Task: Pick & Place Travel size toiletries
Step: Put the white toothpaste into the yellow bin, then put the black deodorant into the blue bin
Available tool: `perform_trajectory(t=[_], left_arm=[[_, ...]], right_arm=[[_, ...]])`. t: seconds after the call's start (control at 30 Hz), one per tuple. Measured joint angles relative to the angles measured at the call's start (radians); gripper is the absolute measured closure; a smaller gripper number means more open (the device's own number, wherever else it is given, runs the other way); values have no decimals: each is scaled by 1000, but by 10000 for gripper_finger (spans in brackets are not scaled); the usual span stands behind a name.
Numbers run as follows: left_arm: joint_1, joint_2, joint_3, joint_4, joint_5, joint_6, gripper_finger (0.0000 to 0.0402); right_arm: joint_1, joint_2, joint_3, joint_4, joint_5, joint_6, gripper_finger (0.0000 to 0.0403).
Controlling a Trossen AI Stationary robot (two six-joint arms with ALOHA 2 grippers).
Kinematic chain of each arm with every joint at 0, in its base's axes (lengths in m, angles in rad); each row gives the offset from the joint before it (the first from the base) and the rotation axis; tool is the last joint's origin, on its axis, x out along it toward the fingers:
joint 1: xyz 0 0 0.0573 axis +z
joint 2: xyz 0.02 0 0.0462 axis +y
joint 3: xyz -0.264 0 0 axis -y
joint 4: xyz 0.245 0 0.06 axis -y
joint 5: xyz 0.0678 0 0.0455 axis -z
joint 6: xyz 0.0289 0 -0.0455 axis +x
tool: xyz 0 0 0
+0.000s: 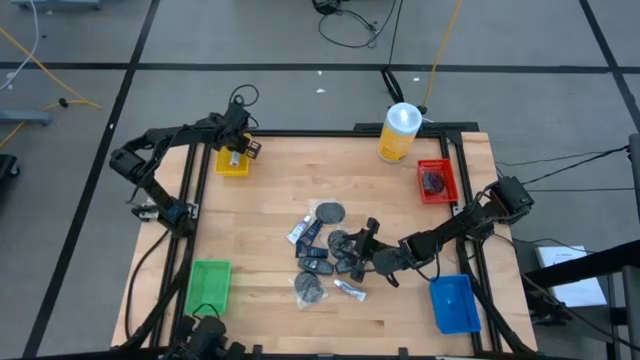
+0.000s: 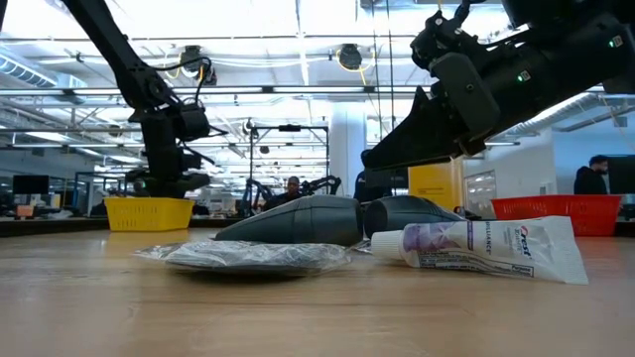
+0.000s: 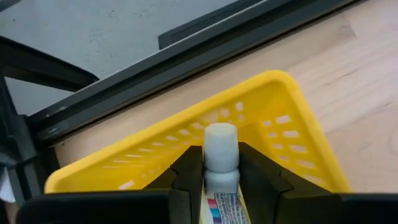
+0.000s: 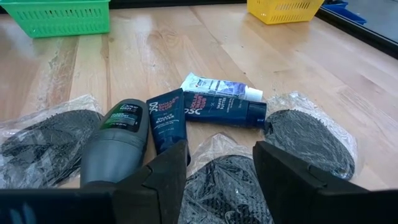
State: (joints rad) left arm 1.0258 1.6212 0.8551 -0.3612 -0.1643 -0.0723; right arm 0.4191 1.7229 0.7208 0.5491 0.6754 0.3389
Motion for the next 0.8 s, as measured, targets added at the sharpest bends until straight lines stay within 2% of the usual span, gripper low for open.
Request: perform_trajectory(t=[0.13, 0.2, 0.5, 0.63, 0.8], left_arm=[[16, -20, 0, -11, 8, 10, 311], [22, -36, 0, -30, 9, 15, 295], [18, -172, 0, -124, 10, -12, 146], [-42, -249, 0, -136, 23, -28, 108], [-200, -327, 1, -107, 103, -63, 99]], right_arm=[[0, 0, 0, 0, 0, 0, 227], [0, 0, 0, 0, 0, 0, 227], [0, 0, 0, 0, 0, -10, 227], [0, 0, 0, -2, -1, -31, 227], [0, -34, 0, -7, -32, -45, 227]])
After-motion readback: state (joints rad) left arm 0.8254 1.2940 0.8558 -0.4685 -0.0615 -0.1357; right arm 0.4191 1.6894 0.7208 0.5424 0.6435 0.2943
